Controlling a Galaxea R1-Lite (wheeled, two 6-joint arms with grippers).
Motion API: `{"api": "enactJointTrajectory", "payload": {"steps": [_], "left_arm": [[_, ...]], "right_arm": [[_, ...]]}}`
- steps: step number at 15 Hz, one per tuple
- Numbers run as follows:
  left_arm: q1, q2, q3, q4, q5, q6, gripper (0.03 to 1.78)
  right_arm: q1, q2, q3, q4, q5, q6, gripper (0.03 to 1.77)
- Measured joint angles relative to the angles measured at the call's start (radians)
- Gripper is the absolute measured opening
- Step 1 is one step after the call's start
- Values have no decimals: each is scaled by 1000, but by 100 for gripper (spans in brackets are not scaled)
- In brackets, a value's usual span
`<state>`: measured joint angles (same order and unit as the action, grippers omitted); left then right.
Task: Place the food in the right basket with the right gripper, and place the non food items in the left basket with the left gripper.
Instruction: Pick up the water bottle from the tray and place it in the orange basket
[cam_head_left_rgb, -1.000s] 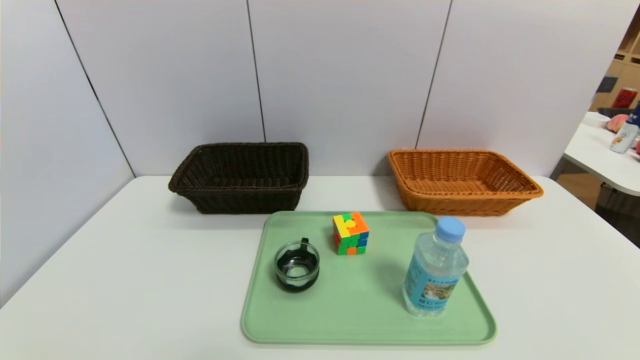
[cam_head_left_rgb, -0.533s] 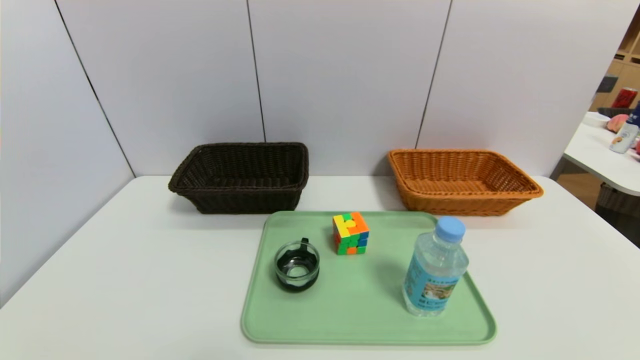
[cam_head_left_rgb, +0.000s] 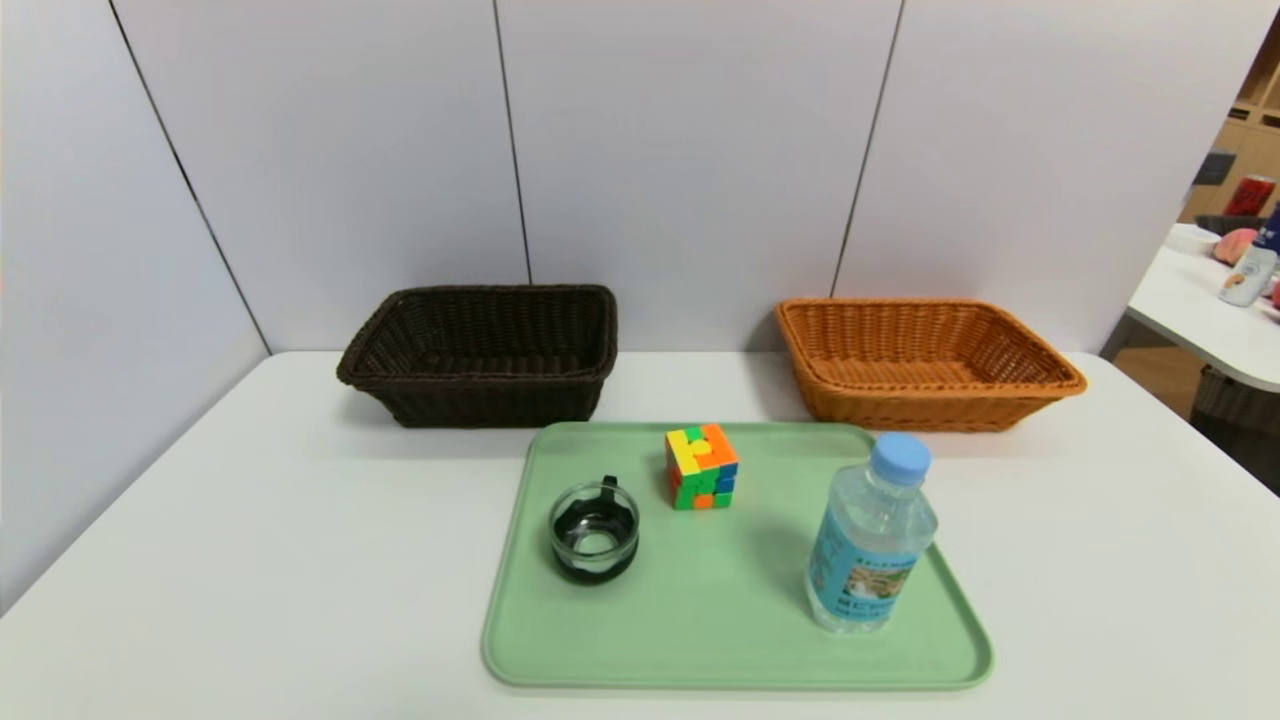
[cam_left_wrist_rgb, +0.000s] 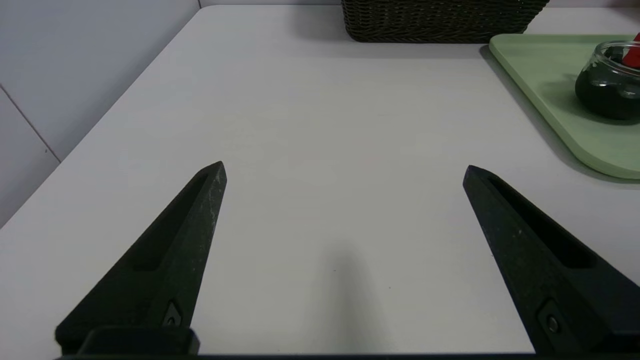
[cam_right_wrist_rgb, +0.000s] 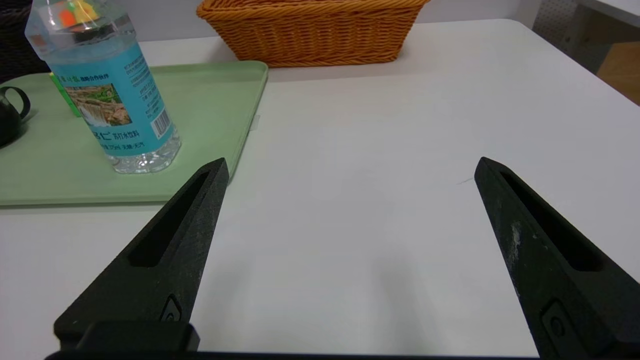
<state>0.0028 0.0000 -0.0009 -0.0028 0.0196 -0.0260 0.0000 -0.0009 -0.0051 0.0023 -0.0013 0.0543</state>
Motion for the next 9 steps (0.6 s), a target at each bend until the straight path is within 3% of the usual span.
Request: {"api": "enactJointTrajectory", "payload": {"steps": [3, 5, 7, 9], "left_arm": [[-1, 3, -67, 36, -39, -16, 169], [-2, 14, -139, 130, -93, -20, 169], [-3, 45, -186, 170, -105, -19, 169], [-5, 96, -224, 173, -108, -20, 169]], "right_arm": [[0, 0, -4, 9, 4, -26, 170], [0, 0, -13, 21, 12, -37, 170], [0, 9, -72, 46, 37, -26, 170], [0, 30, -175, 147, 78, -10, 170]]}}
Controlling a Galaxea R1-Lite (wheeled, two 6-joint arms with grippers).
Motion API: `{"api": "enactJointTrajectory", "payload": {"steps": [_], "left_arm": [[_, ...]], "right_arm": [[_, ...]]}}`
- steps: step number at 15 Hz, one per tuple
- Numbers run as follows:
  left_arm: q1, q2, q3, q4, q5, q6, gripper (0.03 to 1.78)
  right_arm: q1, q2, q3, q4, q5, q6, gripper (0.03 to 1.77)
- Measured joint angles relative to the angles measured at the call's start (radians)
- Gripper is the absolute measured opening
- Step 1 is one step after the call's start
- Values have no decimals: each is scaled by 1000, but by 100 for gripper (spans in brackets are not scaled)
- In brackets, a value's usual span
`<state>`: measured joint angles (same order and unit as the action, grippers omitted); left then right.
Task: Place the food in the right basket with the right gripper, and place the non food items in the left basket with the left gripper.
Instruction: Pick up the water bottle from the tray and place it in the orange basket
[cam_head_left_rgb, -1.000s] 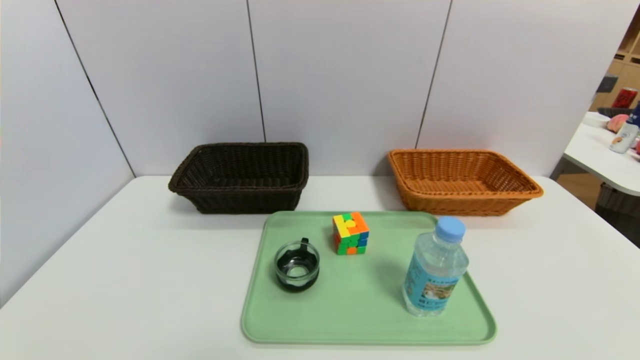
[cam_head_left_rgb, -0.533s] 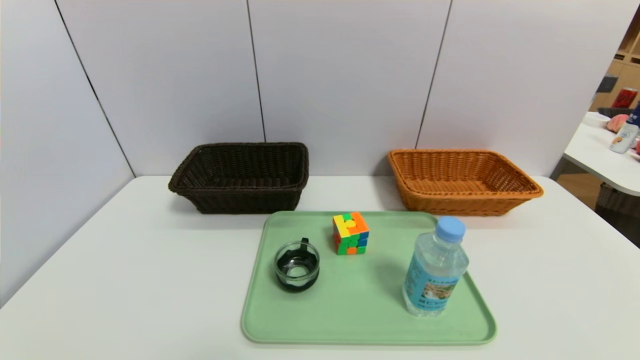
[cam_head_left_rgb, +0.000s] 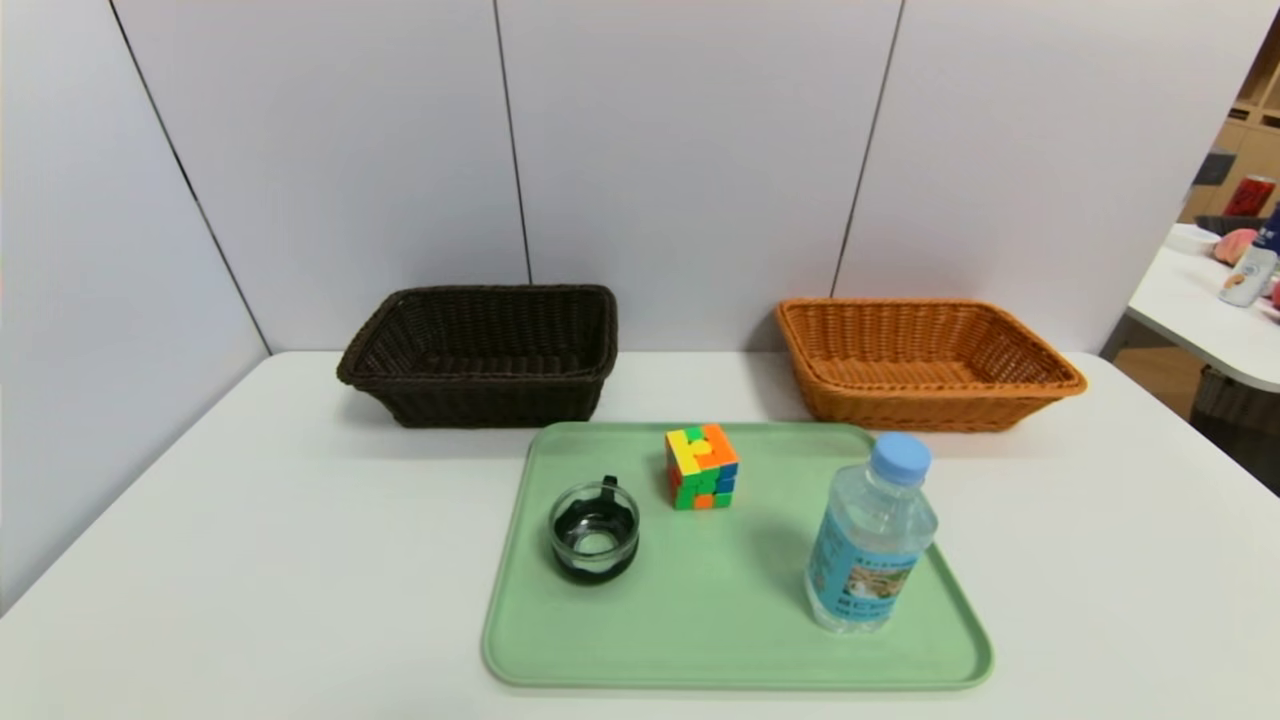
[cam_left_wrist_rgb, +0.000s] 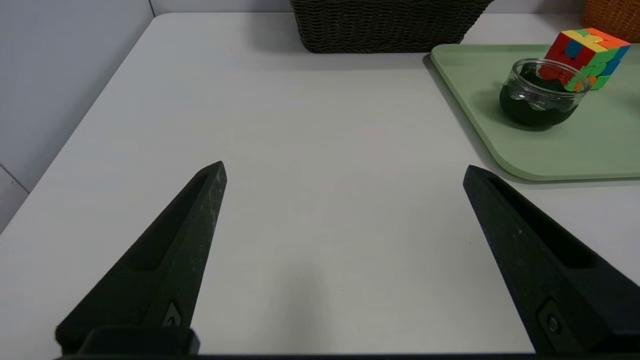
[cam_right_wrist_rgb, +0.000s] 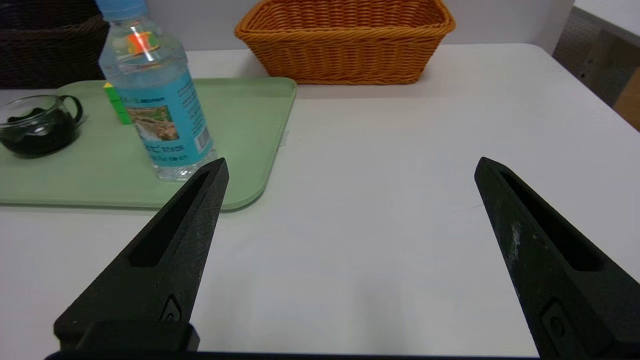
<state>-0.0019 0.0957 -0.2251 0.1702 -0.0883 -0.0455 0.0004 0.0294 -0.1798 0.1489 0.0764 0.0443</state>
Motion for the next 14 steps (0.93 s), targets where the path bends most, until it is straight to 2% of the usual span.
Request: {"api": "enactJointTrajectory", "payload": {"steps": [2, 5, 11, 14], "left_arm": [[-1, 79, -53, 1, -1, 0, 169], [-2, 247, -167, -1, -24, 1, 169], [-3, 593, -381, -23, -177, 24, 169], [-4, 710, -415, -96, -211, 42, 169]], "right_arm": [[0, 34, -76, 101, 47, 7, 170], [1, 147, -142, 119, 60, 8, 170], [1, 446, -276, 109, 96, 9, 170], [1, 565, -334, 93, 114, 9, 170]]}}
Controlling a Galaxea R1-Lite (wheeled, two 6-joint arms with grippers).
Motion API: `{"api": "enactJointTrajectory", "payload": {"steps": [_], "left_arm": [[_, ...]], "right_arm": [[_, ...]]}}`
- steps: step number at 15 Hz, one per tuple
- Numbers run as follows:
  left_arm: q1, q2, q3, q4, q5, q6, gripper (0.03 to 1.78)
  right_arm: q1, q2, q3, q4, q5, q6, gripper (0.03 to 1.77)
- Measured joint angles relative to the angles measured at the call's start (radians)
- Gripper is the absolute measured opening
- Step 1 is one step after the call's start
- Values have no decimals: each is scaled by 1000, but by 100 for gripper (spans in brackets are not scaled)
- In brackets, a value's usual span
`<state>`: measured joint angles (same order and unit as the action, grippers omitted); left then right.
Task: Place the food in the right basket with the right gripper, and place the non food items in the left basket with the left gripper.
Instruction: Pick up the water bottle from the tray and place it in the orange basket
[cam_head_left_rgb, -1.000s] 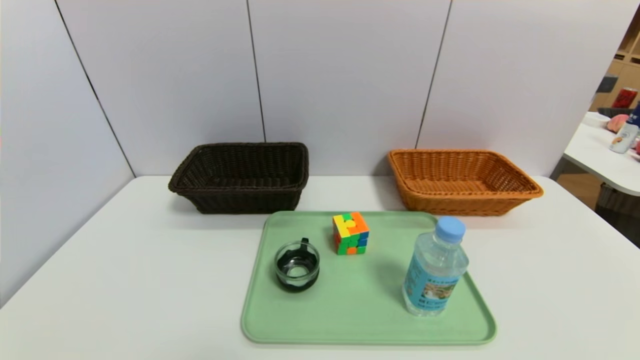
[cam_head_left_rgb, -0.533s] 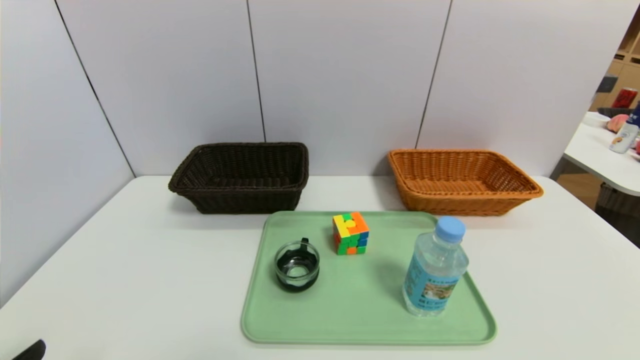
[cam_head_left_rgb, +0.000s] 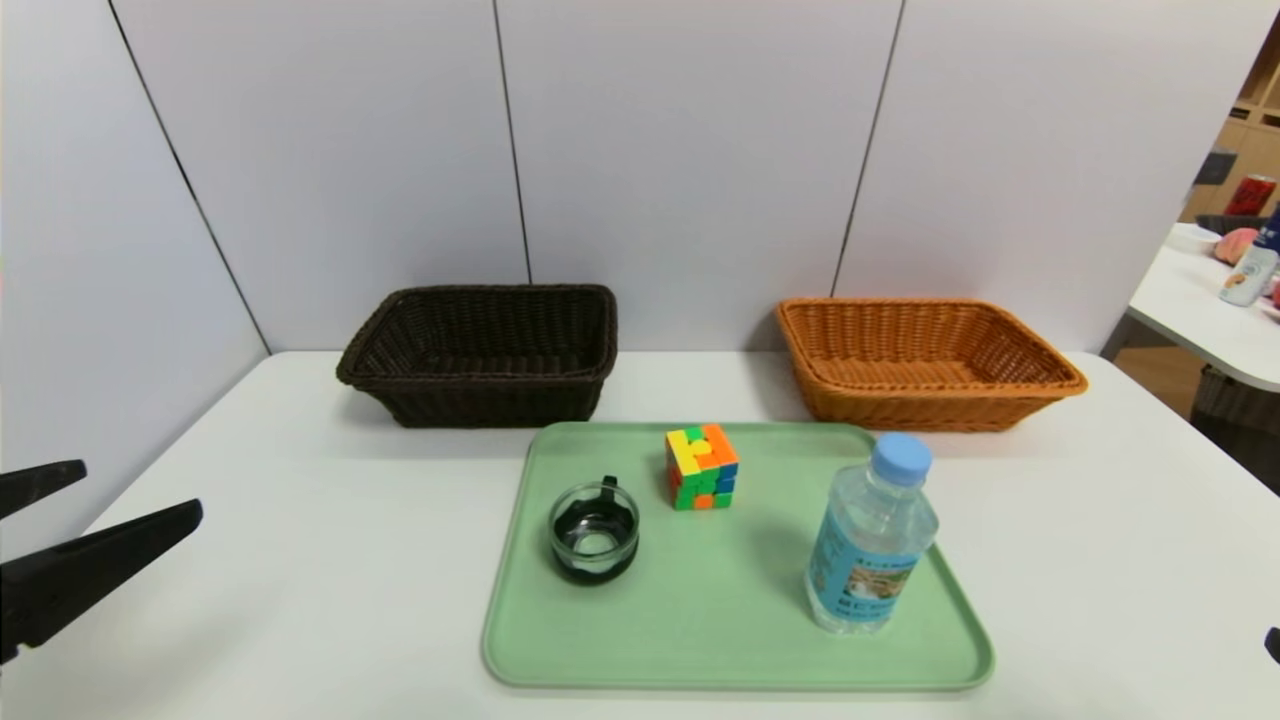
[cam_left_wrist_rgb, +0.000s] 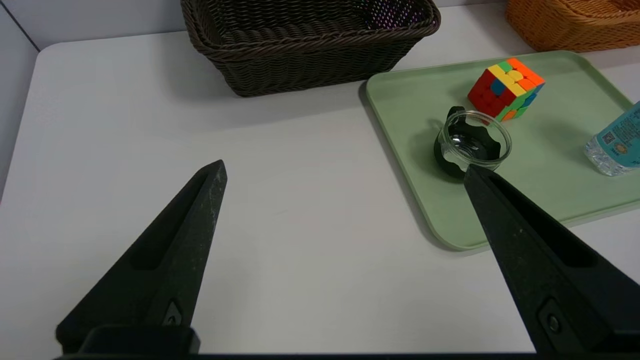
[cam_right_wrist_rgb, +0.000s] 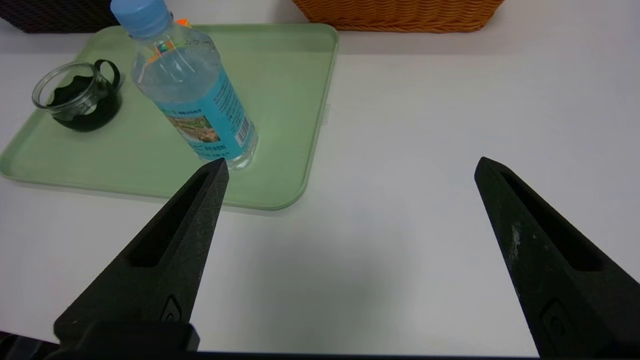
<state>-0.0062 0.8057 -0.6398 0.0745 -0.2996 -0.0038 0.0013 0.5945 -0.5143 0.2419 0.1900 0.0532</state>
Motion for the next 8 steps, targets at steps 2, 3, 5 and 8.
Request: {"api": "enactJointTrajectory", "payload": {"steps": [2, 3, 5, 8], "left_arm": [[-14, 60, -2, -39, -47, 5, 169], [-19, 76, -1, -40, -77, 5, 169], [-24, 94, 8, -37, -148, 7, 169], [-33, 120, 24, -41, -183, 10, 169]], "right_arm": [[0, 66, -19, -33, 16, -1, 170], [0, 96, -24, -42, 23, -3, 170], [0, 152, -26, -74, 55, -5, 170], [3, 214, -23, -123, 147, -11, 170]]}}
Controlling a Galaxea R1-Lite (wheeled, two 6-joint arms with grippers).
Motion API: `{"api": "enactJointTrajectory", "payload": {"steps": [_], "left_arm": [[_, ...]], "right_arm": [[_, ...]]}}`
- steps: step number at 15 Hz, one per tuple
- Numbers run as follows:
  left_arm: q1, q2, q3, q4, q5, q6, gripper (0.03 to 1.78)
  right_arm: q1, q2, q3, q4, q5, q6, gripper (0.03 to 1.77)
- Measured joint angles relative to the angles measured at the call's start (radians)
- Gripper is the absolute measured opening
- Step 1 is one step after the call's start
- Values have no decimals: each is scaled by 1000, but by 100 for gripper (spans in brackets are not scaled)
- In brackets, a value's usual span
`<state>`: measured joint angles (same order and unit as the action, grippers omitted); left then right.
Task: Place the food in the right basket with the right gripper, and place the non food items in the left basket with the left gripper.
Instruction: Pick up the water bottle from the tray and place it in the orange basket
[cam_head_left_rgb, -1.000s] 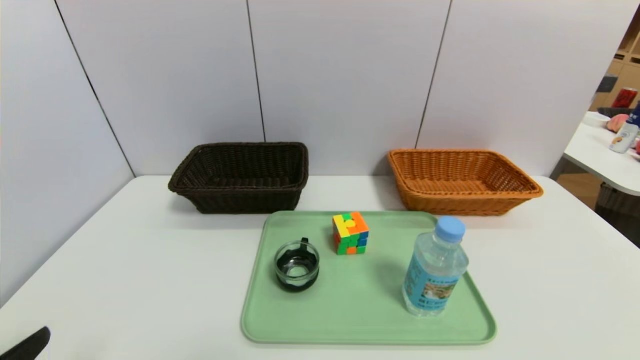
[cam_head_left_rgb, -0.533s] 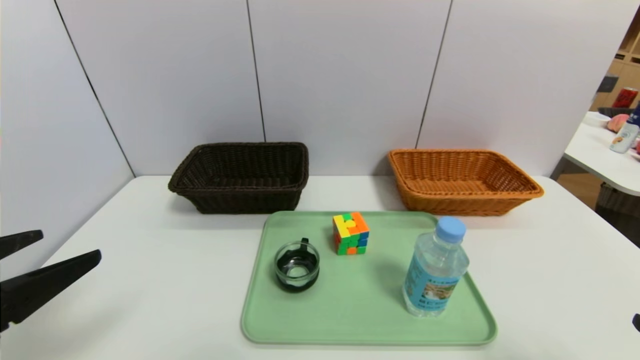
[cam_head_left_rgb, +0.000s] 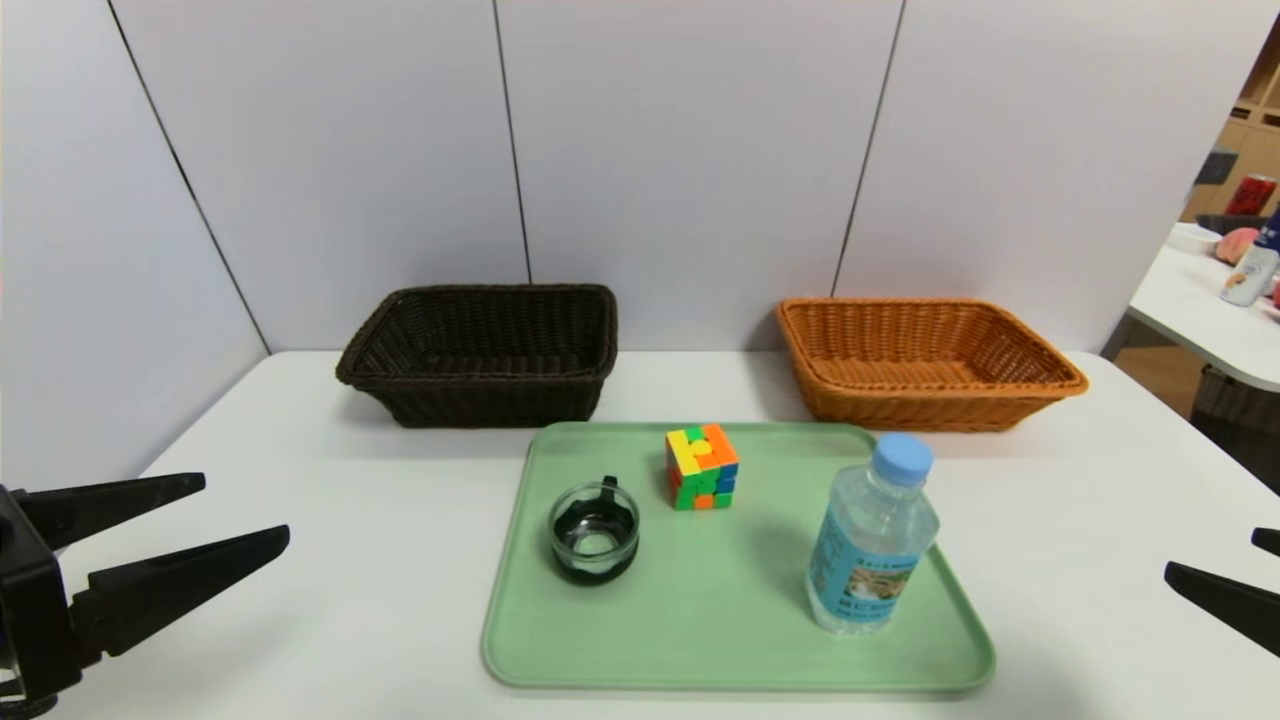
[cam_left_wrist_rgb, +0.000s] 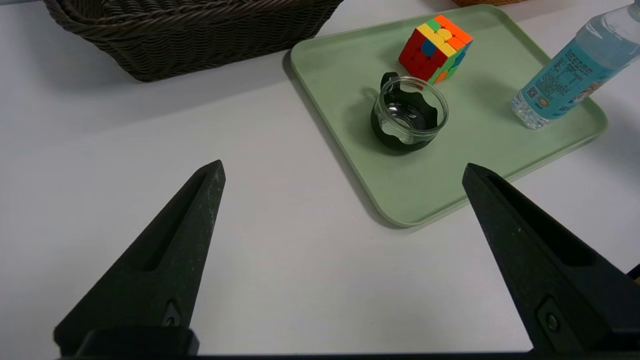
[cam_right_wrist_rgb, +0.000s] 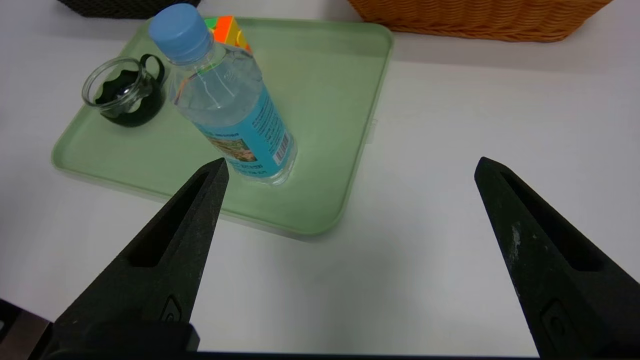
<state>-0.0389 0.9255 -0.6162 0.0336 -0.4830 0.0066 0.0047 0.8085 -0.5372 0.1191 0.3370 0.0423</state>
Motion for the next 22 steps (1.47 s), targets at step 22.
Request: {"api": "enactJointTrajectory", "payload": {"steps": [22], "left_arm": [[-134, 316, 15, -232, 8, 65, 169]], "right_arm": [[382, 444, 209, -718, 10, -41, 170]]}}
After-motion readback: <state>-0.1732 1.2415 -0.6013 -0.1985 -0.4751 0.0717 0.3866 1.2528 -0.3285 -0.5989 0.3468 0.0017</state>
